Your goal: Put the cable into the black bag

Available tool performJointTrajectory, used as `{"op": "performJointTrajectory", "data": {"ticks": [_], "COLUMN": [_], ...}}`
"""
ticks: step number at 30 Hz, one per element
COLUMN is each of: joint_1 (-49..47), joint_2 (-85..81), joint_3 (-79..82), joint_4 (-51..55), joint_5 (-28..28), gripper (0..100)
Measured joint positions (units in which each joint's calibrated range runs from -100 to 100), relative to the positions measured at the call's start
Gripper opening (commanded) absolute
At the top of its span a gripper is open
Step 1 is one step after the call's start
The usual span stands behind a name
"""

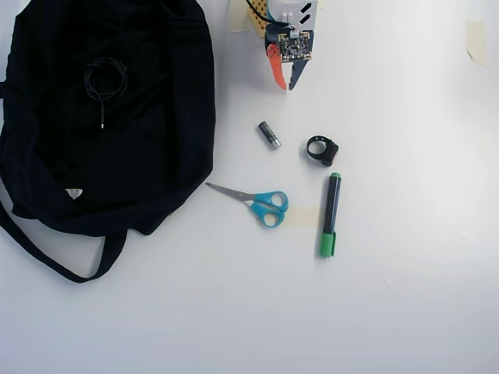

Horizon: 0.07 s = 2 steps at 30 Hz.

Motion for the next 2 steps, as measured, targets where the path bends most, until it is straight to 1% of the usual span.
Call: {"op": "performJointTrajectory", "data": {"ticks": [2], "joint_1": [0.0], "joint_2": [0.0], "joint_3": [0.0], "joint_4": [0.0], "joint_5": [0.0], "gripper": [2]}}
